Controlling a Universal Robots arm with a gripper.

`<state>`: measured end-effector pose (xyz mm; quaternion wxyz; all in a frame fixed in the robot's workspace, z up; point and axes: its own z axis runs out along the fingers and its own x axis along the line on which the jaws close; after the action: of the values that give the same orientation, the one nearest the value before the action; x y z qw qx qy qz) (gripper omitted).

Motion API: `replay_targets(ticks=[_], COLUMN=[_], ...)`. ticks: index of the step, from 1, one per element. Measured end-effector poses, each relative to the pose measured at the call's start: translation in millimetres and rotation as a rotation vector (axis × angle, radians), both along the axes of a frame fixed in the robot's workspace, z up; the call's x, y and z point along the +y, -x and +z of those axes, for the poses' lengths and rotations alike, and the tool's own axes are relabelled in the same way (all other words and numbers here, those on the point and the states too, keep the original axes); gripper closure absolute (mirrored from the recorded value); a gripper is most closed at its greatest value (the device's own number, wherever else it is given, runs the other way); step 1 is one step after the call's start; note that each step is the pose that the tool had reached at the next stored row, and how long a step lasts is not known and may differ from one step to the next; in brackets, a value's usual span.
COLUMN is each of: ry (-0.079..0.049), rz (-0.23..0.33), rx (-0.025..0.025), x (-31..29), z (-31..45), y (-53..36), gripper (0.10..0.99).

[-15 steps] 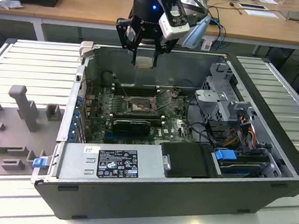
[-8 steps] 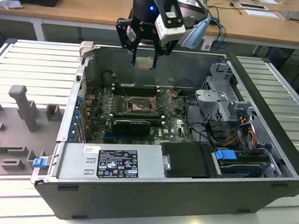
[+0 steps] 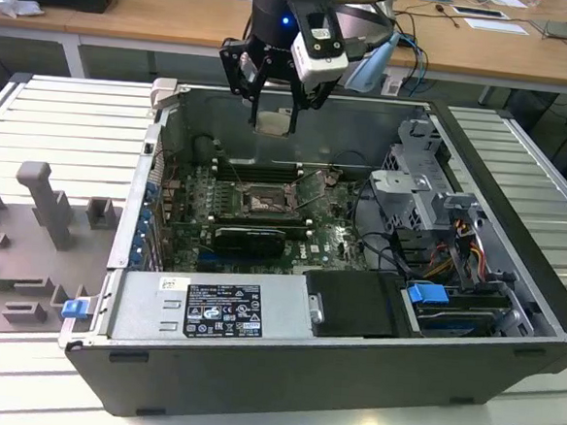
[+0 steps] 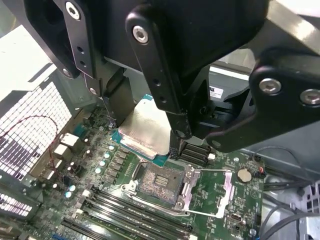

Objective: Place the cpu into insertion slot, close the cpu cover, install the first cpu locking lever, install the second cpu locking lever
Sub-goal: 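Place the cpu into insertion slot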

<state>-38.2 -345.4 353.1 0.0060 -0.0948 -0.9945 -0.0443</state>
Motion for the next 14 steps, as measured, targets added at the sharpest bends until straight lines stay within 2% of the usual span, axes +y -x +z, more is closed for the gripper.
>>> replay_targets(ticks=[3,6,14], ry=[0.0,0.0,0.0], rz=[-0.036,-0.103,-0.202], rx=[0.0,0.0,-0.0001], x=[0.0,0.0,0.0], z=[-0.3,-0.9,-1.1], y=[0.0,0.0,0.0], gripper=[0.557,0.557,0.557])
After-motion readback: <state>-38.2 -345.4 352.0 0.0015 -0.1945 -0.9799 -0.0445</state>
